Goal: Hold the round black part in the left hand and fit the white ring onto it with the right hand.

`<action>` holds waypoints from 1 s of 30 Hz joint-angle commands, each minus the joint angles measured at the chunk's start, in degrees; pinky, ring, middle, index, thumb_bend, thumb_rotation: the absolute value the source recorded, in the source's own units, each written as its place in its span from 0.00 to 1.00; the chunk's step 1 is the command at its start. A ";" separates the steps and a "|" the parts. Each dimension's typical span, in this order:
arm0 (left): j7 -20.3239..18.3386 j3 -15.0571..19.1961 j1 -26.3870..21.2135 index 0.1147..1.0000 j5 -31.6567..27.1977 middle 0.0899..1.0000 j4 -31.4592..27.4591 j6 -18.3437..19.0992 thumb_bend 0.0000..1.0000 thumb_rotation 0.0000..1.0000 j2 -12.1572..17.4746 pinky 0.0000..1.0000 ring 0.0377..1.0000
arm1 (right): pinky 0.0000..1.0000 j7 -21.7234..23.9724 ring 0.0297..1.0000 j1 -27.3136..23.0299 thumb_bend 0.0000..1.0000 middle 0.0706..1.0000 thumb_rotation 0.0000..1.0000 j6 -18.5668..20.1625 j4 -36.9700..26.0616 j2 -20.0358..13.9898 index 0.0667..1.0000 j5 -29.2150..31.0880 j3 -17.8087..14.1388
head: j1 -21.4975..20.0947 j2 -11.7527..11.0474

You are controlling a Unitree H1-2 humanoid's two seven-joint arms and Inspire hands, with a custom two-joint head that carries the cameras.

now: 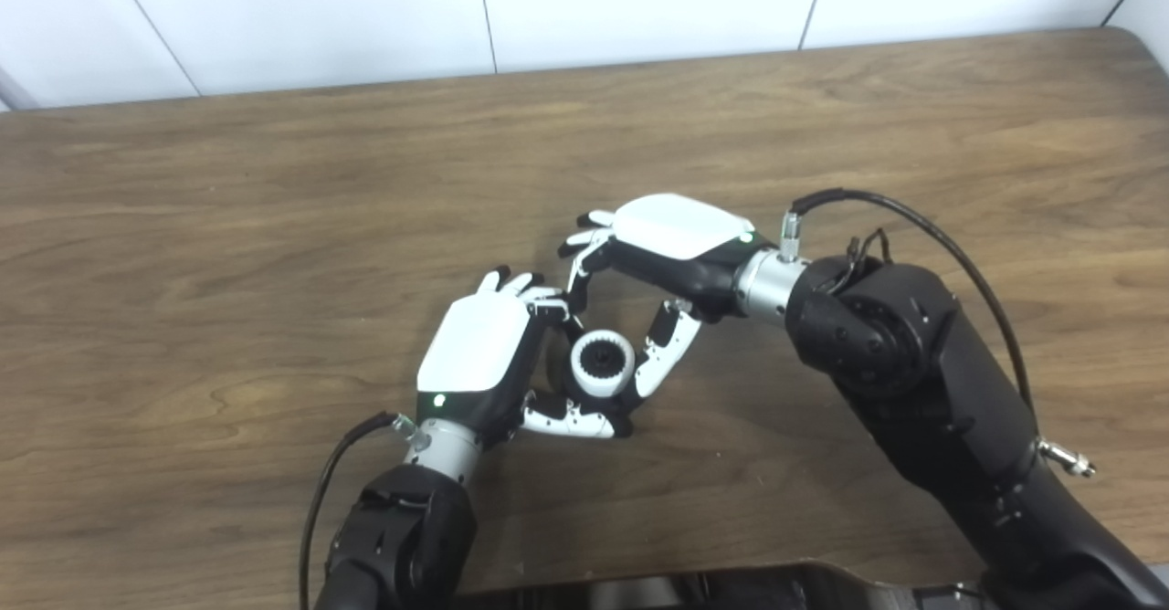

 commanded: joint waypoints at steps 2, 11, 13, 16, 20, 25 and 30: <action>-1.45 -0.65 -0.53 0.41 0.37 0.76 0.72 0.10 0.53 0.06 -0.17 1.00 0.91 | 0.91 -0.90 0.99 -1.48 0.96 0.89 0.26 -0.20 -2.40 -1.63 0.62 1.23 -2.49 | -0.04 0.00; -0.98 -0.22 -0.61 0.41 -0.01 0.77 1.25 -0.18 0.53 0.06 0.29 1.00 0.91 | 0.94 0.62 1.00 -1.91 0.94 0.90 0.22 2.76 -4.28 -5.93 0.62 3.18 -7.78 | -0.17 -0.34; -1.03 -0.16 -0.63 0.41 0.10 0.77 1.30 -0.08 0.53 0.06 0.34 1.00 0.91 | 0.94 0.88 1.00 -2.08 0.93 0.91 0.23 3.47 -4.47 -6.67 0.62 3.46 -8.59 | -0.18 -0.30; -0.62 0.00 -0.57 0.41 -0.17 0.77 1.48 -0.25 0.53 0.06 0.45 1.00 0.90 | 0.95 1.32 1.00 -2.48 0.92 0.91 0.22 4.86 -4.54 -7.95 0.62 4.50 -10.05 | -0.25 -0.37; -0.31 0.25 -0.64 0.41 -0.38 0.76 1.78 -0.25 0.52 0.06 0.56 1.00 0.90 | 0.94 0.48 1.00 -2.80 0.91 0.92 0.25 3.72 -3.81 -10.03 0.63 5.06 -11.01 | -0.35 -0.47; -0.60 0.63 -0.82 0.41 -0.33 0.76 1.83 0.31 0.52 0.06 0.43 1.00 0.90 | 0.94 -1.13 1.00 -2.86 0.93 0.90 0.26 3.47 -2.93 -11.29 0.62 4.82 -11.36 | -0.34 -0.57; -0.47 0.86 -0.87 0.42 -0.21 0.76 1.83 0.15 0.52 0.06 0.67 1.00 0.90 | 0.93 -2.50 0.99 -2.26 0.94 0.90 0.26 3.21 -2.27 -11.82 0.62 4.67 -11.65 | -0.12 -0.58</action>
